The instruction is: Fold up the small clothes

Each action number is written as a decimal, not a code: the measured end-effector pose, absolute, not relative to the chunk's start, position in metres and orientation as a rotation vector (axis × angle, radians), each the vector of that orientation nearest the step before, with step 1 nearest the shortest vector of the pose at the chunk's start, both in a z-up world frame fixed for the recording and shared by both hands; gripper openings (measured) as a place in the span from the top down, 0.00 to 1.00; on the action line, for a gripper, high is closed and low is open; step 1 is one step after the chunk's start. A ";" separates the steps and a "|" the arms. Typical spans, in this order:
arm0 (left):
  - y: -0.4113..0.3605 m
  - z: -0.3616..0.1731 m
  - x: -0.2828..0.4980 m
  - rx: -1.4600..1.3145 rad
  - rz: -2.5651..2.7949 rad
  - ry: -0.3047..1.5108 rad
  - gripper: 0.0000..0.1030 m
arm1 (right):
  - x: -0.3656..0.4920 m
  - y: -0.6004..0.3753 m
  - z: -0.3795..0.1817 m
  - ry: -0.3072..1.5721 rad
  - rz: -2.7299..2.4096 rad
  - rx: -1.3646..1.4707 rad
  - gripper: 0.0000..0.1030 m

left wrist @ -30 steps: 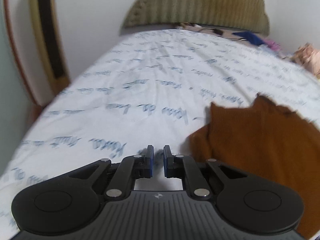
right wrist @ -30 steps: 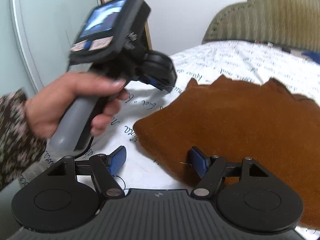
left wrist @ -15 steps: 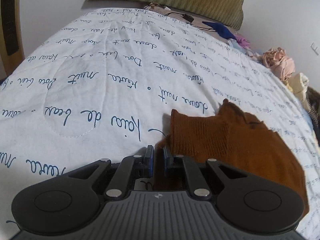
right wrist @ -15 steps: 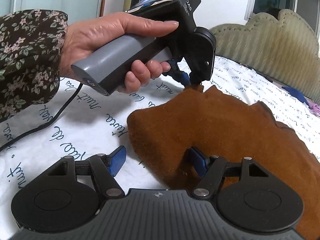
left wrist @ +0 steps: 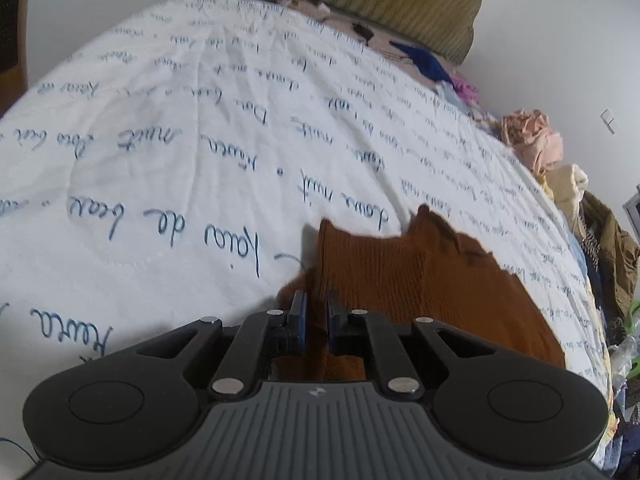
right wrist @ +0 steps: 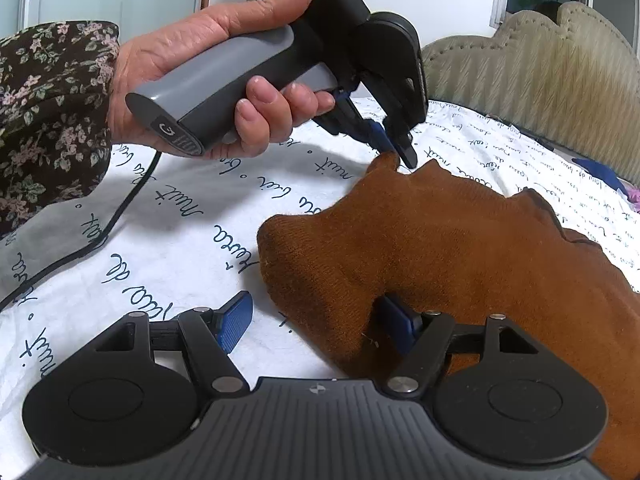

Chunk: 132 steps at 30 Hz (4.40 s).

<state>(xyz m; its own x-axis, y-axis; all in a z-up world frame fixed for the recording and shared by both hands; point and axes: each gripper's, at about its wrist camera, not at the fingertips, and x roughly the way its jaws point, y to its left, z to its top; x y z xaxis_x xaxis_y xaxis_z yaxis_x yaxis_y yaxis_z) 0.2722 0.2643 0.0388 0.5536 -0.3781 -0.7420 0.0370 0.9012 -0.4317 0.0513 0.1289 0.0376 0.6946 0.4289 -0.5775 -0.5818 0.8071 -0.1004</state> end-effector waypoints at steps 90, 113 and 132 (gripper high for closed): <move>0.043 0.128 0.238 -0.314 -0.431 0.878 0.93 | 0.024 -0.095 0.059 0.456 0.347 0.167 0.90; 0.058 0.089 0.153 -0.057 -0.400 0.848 0.90 | 0.049 -0.126 0.012 0.661 0.472 0.598 0.71; -0.003 0.037 0.063 -0.210 -0.338 0.682 0.74 | 0.223 -0.171 0.002 0.937 0.735 0.926 0.14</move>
